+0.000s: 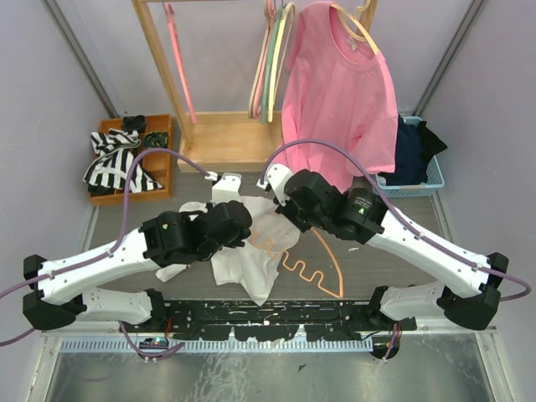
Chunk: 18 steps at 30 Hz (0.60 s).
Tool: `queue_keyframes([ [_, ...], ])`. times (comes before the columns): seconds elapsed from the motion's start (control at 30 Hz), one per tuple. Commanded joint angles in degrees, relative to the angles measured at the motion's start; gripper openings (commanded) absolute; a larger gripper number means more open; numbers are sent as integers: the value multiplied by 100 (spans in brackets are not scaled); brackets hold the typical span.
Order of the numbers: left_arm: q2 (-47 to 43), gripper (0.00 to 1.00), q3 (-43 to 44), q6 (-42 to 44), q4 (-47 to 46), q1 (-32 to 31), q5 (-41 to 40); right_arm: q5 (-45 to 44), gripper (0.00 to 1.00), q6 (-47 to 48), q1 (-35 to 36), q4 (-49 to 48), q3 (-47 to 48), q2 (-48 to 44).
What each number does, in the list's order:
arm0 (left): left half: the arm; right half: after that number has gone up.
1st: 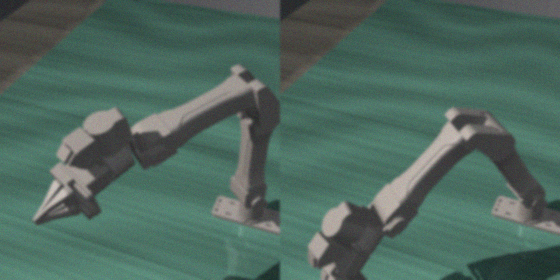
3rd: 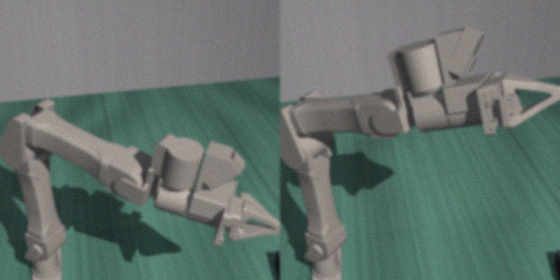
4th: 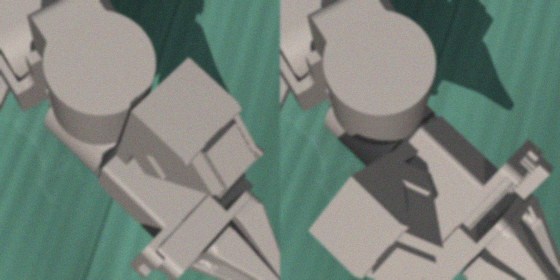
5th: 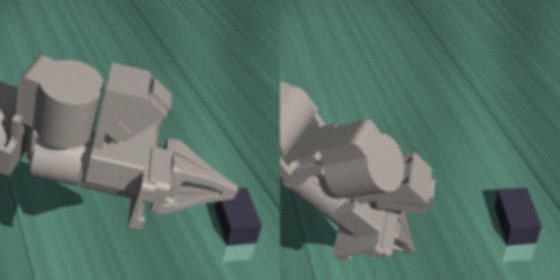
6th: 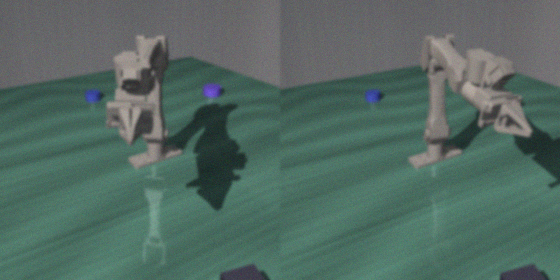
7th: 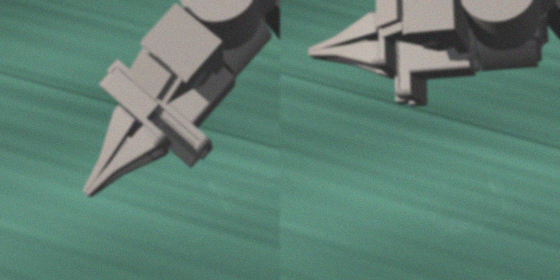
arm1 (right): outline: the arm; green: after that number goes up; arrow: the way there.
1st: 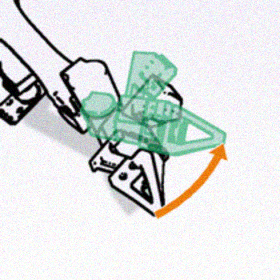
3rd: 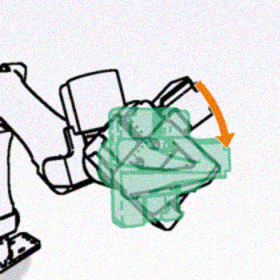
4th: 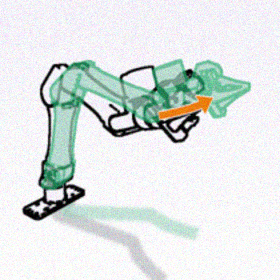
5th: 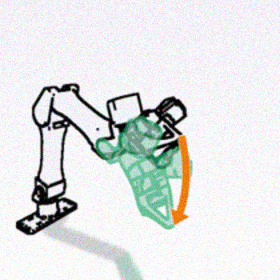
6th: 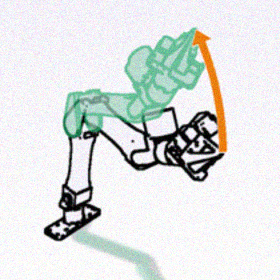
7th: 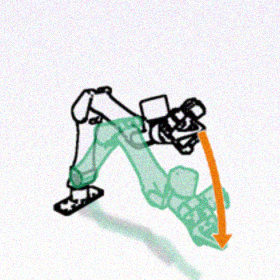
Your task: Place the t-shirt on the hanger
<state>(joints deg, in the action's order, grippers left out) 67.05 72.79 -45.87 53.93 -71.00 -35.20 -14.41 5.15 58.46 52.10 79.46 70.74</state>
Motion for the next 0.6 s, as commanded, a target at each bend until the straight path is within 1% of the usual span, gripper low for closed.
queue_keyframes([
  [0.0,-78,0,-17,-80,-120,-79,-28,-808,1,234,37,-19,420,17],
  [0.2,-26,0,-5,-87,-371,-180,90,-1454,1,409,43,-133,831,428],
  [0.3,-10,0,-15,-85,-707,-334,132,-1730,1,354,38,-248,1009,651],
  [0.4,181,0,72,-72,-939,-465,221,-1707,1,199,35,-537,1083,756],
  [0.57,438,0,54,-116,-1264,-761,252,-1710,1,-207,35,-675,1375,949],
])
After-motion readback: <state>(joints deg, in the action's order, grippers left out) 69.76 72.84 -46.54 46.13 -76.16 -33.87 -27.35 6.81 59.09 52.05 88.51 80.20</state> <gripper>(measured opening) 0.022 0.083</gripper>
